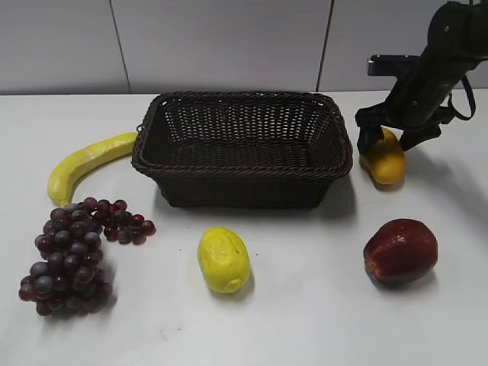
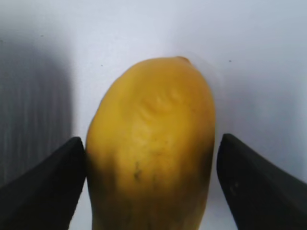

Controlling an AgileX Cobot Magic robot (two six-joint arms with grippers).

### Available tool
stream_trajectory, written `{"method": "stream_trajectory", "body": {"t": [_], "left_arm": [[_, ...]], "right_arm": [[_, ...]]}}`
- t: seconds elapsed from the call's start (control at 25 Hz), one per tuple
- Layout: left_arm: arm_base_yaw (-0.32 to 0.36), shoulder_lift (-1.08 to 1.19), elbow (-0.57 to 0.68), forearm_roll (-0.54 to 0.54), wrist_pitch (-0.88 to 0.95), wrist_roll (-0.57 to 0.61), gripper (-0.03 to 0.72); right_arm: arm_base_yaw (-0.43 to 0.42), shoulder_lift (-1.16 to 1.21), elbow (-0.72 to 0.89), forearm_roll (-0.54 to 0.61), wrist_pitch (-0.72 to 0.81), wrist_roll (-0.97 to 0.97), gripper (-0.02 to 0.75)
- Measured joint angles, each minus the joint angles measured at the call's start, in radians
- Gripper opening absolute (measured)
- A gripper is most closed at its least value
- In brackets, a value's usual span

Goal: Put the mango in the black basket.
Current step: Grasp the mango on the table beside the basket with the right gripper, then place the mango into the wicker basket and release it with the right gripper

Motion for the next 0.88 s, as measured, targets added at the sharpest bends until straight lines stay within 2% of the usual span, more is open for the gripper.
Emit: {"method": "stream_trajectory", "body": {"t": [0.2,0.56,0.68,0.88], "left_arm": [[0.000,0.000,0.000,0.000,0.000,0.000,0.201],[0.000,0.000,0.000,0.000,0.000,0.000,0.201],[0.000,0.000,0.000,0.000,0.000,0.000,0.201],[0.000,0.000,0.000,0.000,0.000,0.000,0.201]], "right_arm": [[0.000,0.014,-0.002,0.004,0.001,0.001,0.599],[0.001,0.019,-0.016,0.002,0.031,0.001,0.580],[0.001,0.019,-0.054,-0.019,0.117,0.001,0.580],[0.001,0.010,-0.213,-0.045,0.278,0.001,0.580]]}}
